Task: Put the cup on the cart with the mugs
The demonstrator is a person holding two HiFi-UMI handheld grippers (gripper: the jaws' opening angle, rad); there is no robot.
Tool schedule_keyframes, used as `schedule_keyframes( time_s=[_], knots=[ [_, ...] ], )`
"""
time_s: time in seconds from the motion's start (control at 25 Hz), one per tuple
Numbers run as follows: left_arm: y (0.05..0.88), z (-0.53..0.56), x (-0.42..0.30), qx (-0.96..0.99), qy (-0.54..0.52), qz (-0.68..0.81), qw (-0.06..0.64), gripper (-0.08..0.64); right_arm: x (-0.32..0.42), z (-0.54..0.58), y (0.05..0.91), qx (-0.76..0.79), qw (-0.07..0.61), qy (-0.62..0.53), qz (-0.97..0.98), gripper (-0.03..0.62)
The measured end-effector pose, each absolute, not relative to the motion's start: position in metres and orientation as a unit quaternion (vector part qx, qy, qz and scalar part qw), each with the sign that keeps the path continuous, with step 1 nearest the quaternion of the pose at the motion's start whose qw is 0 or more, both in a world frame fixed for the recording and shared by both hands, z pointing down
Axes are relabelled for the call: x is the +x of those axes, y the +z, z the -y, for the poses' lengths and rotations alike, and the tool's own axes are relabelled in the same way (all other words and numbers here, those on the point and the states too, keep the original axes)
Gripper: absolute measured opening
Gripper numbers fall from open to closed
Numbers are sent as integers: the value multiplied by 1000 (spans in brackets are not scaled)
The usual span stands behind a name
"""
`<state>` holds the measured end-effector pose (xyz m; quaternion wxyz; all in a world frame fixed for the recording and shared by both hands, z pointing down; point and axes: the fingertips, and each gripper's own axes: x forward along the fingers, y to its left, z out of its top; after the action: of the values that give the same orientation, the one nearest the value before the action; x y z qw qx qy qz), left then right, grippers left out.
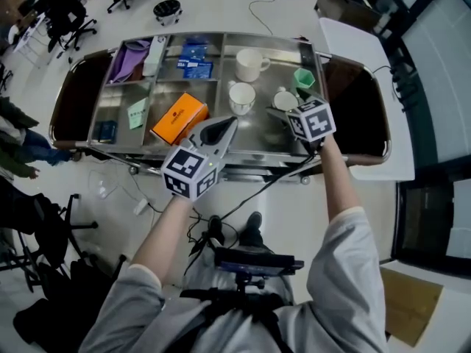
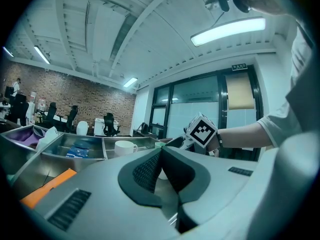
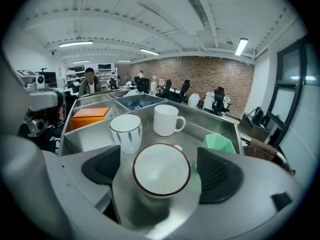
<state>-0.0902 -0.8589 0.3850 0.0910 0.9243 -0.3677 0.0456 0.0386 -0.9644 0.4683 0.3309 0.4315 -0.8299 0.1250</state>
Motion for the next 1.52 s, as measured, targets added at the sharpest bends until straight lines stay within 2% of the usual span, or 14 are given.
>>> schedule_keyframes(
  time_s=[0.24, 0.32, 0.36, 0.48, 0.52, 0.6, 0.64, 0.84, 1.12, 1.52],
  knots=[
    [381, 849, -104, 923, 50, 372, 84, 0, 30, 935, 427, 433, 294, 109, 845, 469],
    [381, 846, -111, 922, 51, 374, 81, 0, 27, 923, 411, 441, 274, 99, 849, 423],
    [381, 845, -114, 921, 52, 377, 80, 0, 26, 917, 404, 449, 261, 94, 849, 378],
    [381, 842, -126, 920, 53, 381, 77, 0, 30, 899, 381, 484, 210, 85, 845, 161],
    [381, 841, -130, 919, 54, 382, 75, 0, 32, 892, 375, 495, 191, 85, 844, 105],
    [381, 838, -138, 918, 55, 386, 72, 0, 37, 877, 367, 513, 158, 89, 839, 30],
    [381, 836, -141, 917, 57, 387, 71, 0, 39, 869, 366, 521, 144, 94, 836, 15],
    [387, 826, -158, 914, 60, 394, 70, 0, 55, 826, 373, 554, 75, 134, 818, 9],
    [401, 810, -182, 908, 60, 408, 78, 0, 80, 774, 394, 595, 24, 171, 785, 9],
    [406, 792, -195, 906, 59, 412, 82, 0, 83, 741, 391, 614, 34, 157, 773, 6]
  ],
)
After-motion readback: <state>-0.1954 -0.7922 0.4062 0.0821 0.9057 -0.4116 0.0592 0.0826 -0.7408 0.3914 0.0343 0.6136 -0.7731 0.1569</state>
